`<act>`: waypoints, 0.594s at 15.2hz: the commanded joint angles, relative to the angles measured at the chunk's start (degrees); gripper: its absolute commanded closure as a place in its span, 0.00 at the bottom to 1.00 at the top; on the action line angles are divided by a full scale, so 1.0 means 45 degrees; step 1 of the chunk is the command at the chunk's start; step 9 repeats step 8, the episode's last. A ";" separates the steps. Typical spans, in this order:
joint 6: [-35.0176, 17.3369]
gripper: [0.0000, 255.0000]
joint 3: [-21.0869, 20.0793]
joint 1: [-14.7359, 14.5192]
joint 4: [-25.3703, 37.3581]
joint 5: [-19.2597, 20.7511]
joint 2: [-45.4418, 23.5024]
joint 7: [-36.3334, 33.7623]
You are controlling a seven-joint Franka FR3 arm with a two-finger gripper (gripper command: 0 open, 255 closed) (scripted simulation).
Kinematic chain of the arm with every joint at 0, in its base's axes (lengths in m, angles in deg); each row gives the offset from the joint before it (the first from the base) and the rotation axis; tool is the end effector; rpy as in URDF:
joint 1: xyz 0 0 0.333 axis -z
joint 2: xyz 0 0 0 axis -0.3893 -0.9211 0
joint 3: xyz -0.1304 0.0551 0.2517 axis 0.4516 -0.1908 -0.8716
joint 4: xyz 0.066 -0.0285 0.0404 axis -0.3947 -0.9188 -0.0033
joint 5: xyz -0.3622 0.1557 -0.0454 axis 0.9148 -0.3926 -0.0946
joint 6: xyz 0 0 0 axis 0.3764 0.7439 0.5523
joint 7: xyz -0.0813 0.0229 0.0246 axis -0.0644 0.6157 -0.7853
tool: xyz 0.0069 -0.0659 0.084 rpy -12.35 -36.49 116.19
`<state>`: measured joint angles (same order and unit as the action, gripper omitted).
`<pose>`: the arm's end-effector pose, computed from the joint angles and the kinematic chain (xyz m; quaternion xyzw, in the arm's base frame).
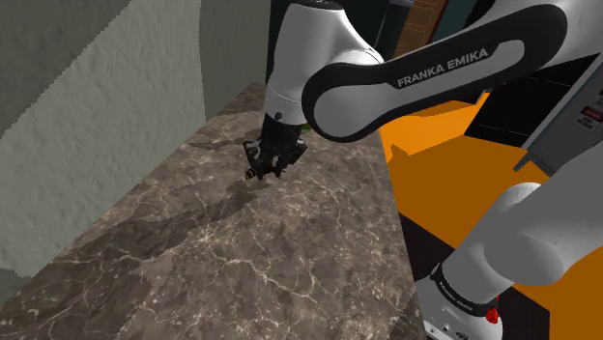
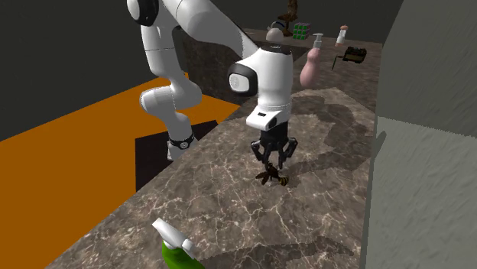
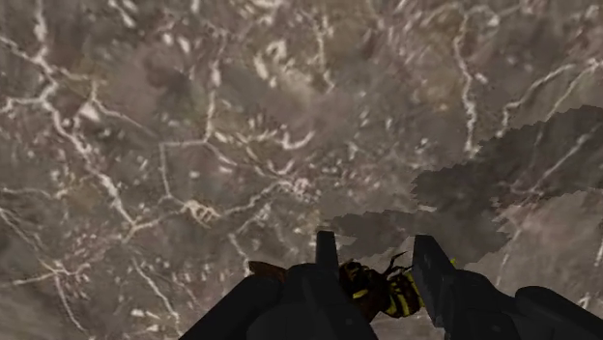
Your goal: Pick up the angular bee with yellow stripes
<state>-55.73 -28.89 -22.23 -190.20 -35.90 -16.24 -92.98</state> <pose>0.4380 0.2336 0.3956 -0.9812 0.1708 -0.0876 0.0181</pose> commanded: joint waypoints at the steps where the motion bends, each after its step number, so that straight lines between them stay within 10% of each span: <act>1: 0.0369 1.00 0.0056 -0.0011 0.0238 -0.0068 0.0136 0.0082; 9: 0.1289 1.00 0.0197 -0.0048 0.0819 -0.0232 0.0505 0.0262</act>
